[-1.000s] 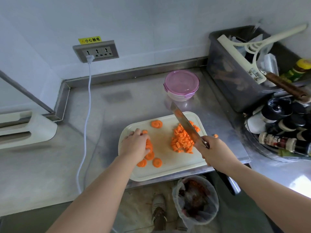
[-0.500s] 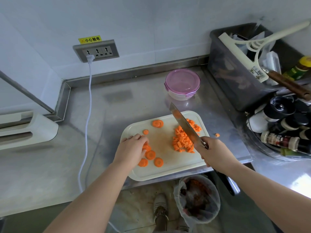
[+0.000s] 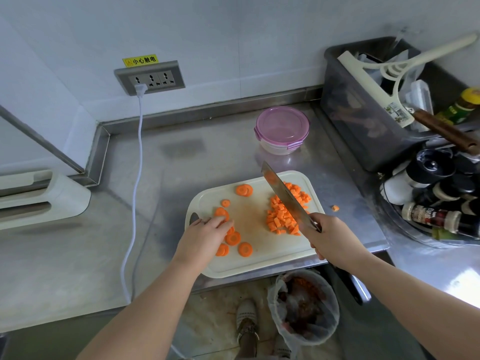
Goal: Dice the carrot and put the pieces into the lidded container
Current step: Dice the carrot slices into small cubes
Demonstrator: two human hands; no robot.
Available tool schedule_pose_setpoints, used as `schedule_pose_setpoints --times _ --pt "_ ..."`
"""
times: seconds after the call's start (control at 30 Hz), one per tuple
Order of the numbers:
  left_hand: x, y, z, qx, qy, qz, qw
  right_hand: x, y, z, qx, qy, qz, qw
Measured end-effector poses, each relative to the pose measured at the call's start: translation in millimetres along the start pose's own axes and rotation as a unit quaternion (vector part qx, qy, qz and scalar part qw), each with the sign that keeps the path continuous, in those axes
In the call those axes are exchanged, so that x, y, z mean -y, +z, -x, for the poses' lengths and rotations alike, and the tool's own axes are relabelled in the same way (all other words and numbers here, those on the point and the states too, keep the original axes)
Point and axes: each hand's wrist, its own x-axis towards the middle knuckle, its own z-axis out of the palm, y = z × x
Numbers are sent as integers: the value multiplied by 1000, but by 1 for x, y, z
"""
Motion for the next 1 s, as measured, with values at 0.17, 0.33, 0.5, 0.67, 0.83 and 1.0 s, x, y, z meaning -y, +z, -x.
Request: schedule_pose_setpoints --times 0.17,0.33,0.5,0.67,0.83,1.0 --pt "2 -4 5 -11 2 10 1000 0 2 -1 5 5 -2 1000" --pt "11 -4 11 -45 -5 33 998 -2 5 -4 6 5 -5 1000" --pt "17 -11 12 -67 -117 74 988 -3 7 -7 8 7 -19 1000" --pt "2 -20 4 -72 -71 77 992 -2 9 -8 8 7 -24 1000" --pt "-20 -22 -7 113 -69 46 990 -2 7 -6 9 6 -17 1000" --pt "-16 -23 -9 203 -110 112 967 -4 4 -3 8 17 -24 1000"
